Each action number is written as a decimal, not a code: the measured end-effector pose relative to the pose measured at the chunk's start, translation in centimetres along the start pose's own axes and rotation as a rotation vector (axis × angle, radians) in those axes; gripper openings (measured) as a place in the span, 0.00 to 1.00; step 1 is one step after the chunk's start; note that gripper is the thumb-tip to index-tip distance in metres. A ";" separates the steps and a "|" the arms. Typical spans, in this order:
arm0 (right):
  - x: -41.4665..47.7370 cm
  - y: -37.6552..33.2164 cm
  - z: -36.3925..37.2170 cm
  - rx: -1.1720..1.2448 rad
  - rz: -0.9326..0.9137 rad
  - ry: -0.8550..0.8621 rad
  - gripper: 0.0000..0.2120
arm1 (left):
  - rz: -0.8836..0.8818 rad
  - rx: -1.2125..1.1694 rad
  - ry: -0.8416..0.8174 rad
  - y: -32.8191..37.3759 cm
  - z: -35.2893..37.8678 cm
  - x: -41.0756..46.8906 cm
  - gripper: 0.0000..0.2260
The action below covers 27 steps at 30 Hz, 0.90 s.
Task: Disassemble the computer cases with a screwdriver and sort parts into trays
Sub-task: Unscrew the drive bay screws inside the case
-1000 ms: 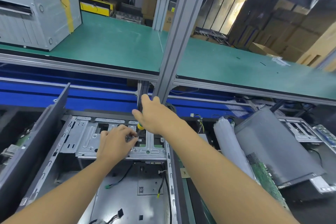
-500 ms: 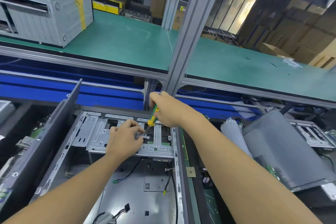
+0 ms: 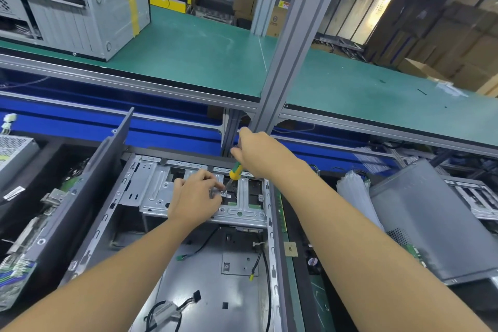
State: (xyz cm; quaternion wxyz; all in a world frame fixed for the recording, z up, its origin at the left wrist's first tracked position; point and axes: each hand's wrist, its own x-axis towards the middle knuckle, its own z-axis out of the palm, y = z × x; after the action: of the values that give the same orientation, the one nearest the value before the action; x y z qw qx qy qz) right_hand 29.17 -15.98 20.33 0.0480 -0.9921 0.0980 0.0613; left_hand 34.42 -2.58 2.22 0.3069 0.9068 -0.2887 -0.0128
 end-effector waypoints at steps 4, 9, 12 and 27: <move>0.2 0.1 -0.8 0.069 -0.125 -0.116 0.06 | -0.001 0.003 0.010 0.1 -0.1 0.0 0.07; 0.0 -1.0 -0.6 0.084 -0.096 -0.211 0.11 | -0.007 0.002 0.019 0.0 0.1 0.1 0.07; 0.0 -1.4 -0.6 0.056 0.044 -0.108 0.25 | 0.000 0.023 0.023 0.0 0.1 0.1 0.08; -0.6 -1.6 -0.7 0.110 0.041 -0.125 0.15 | 0.038 0.022 0.035 -0.2 0.2 0.0 0.09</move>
State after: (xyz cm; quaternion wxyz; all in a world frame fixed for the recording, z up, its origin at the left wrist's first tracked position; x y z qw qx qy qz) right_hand 29.03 -14.39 21.20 0.1071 -0.9800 0.1185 0.1184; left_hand 34.45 -2.53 1.97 0.3021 0.9046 -0.3006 0.0119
